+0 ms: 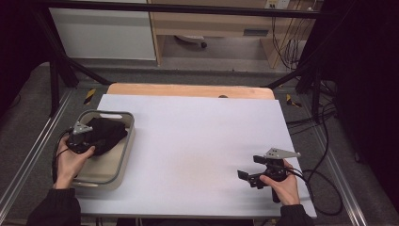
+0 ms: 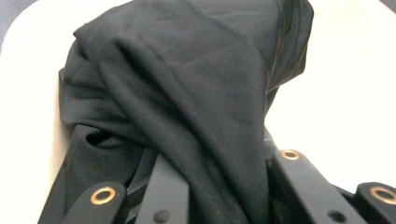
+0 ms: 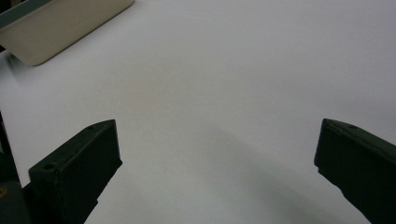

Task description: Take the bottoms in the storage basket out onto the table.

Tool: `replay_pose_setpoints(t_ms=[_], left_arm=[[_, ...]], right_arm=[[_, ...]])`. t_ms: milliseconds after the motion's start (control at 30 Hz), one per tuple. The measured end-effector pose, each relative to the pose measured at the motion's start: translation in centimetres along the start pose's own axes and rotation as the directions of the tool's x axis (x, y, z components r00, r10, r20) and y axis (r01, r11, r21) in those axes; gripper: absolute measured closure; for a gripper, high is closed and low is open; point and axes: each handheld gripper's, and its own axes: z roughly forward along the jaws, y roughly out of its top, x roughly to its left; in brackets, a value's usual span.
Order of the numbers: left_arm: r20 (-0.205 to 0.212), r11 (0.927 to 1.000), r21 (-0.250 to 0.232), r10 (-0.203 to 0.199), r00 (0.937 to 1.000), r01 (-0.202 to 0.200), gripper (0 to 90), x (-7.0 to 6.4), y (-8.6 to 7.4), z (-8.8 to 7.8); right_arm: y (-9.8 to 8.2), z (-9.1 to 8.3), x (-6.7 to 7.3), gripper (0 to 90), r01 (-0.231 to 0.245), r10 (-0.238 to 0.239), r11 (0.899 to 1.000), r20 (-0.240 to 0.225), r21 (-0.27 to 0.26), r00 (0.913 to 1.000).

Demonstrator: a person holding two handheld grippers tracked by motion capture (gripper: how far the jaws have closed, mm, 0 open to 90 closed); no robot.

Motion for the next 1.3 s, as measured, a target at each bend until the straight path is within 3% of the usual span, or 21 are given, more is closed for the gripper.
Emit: replay_pose_setpoints(t_ms=[1300], left_arm=[[0.015,0.9936,-0.113,-0.002,0.9999,0.004,74.9,-0.1,1.1,-3.1]], right_arm=[[0.0,0.0,0.0,0.9,-0.001,0.001,1.000,0.000,-0.001,1.0000]])
